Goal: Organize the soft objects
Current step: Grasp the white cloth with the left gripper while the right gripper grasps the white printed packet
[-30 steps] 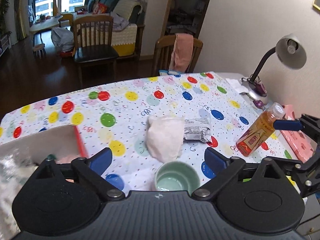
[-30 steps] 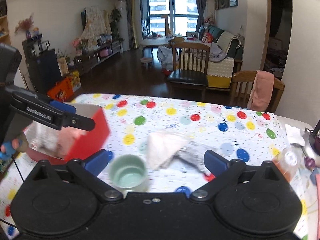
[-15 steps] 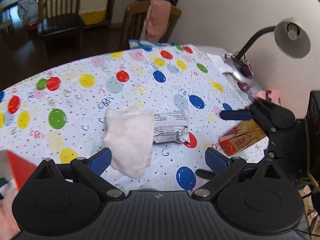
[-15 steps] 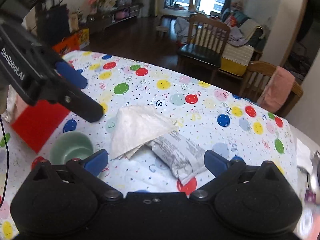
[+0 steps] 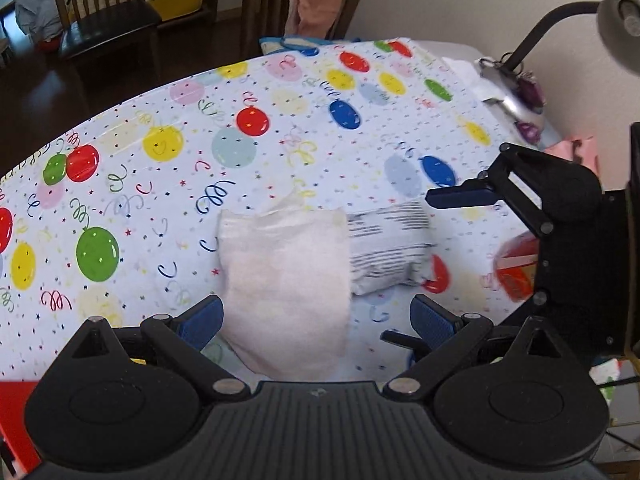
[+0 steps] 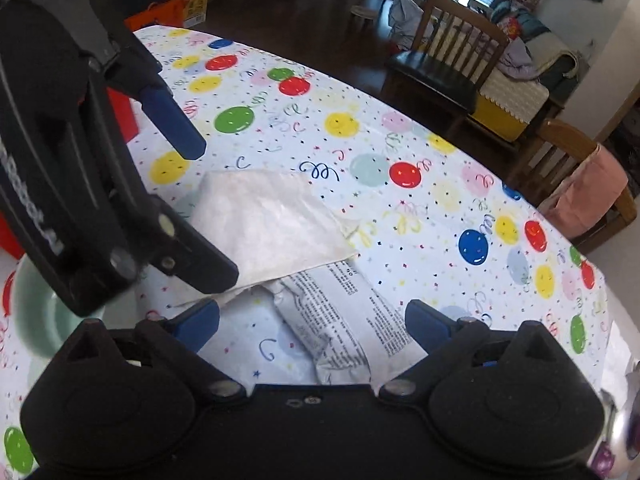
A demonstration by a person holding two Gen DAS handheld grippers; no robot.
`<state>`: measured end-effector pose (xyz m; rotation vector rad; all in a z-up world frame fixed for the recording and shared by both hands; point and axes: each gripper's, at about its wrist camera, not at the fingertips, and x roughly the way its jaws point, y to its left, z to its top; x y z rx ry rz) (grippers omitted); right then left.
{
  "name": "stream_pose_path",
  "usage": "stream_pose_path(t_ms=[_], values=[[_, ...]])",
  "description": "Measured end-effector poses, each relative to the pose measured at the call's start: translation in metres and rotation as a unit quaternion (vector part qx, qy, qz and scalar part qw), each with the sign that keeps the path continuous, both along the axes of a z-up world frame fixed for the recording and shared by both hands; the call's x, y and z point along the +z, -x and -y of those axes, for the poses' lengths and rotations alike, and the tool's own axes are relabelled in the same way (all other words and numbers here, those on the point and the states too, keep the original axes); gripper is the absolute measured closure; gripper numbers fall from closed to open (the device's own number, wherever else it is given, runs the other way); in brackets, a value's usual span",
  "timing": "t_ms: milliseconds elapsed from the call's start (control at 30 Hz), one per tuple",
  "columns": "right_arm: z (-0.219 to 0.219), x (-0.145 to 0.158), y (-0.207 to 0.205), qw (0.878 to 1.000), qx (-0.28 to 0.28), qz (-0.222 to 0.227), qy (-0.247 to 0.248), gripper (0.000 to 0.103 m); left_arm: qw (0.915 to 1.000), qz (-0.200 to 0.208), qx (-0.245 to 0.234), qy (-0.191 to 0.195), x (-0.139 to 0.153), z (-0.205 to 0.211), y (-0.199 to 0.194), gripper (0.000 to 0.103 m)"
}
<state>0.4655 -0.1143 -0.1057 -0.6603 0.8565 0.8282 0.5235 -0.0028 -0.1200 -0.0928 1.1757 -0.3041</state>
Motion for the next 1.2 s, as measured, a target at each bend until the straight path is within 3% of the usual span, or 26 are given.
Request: stream_pose_path(t_ms=[367,767,933,1000,1133,1200], values=[[-0.01,-0.028,-0.007,0.999,0.018,0.026,0.037,0.007,0.9993,-0.03,0.017,-0.011,-0.037,-0.01,-0.019,0.003],[-0.007,-0.041,-0.029,1.0,-0.016,0.006,0.007,0.011,0.9987,-0.039,0.032,0.003,-0.056,-0.012,-0.018,0.006],[-0.003,-0.043,-0.031,1.0,-0.024,0.001,-0.006,0.014,0.9986,-0.042,0.028,-0.01,-0.06,-0.009,-0.016,0.026],[-0.002,-0.042,-0.031,1.0,-0.028,-0.002,-0.011,0.019,0.9986,-0.04,0.03,-0.017,-0.06,-0.009,-0.014,0.035],[0.0,-0.042,-0.027,0.999,-0.032,-0.003,-0.015,0.024,0.9984,-0.038,0.037,-0.02,-0.057,-0.012,-0.011,0.061],[-0.001,-0.041,-0.025,0.999,-0.036,-0.002,-0.018,0.028,0.9982,-0.038,0.043,-0.02,-0.057,-0.015,-0.01,0.068]])
